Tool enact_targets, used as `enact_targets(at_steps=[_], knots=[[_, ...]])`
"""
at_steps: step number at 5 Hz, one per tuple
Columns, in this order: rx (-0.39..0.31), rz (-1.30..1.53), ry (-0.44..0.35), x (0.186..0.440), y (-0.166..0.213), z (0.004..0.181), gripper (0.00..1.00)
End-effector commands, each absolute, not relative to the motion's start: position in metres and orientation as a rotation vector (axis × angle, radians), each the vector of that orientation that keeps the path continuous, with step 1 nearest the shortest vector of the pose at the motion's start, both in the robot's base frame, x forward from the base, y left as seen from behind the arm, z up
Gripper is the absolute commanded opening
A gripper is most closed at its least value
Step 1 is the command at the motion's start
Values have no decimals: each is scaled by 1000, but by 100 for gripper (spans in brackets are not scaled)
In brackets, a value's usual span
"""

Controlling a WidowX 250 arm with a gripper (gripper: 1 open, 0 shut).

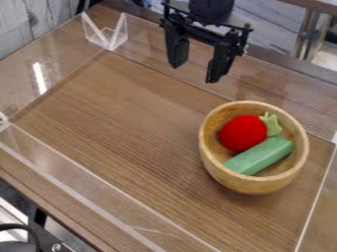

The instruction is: Move the red fruit to the left

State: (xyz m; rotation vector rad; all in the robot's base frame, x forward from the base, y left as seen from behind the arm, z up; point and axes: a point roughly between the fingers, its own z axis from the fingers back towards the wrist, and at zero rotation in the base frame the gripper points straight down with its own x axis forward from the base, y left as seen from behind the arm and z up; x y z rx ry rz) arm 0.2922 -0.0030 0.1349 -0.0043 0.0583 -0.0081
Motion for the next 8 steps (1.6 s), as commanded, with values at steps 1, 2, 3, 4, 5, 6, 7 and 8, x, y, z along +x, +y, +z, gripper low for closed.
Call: enact_targets(at_steps=[1, 2, 3, 4, 5, 6, 7, 8], knots=[[-11, -94, 72, 278, -12, 126, 100], [-21, -165, 68, 269, -34, 118, 100], [-20, -198, 45, 268, -65, 115, 100], [-15, -221, 28, 268, -92, 113, 0], [-17, -259, 1, 268, -93, 104, 0], [-28, -262, -17, 268, -85, 100, 100], [-32, -216, -36, 272, -74, 96, 100], [-40, -188, -79, 277, -64, 93, 0]])
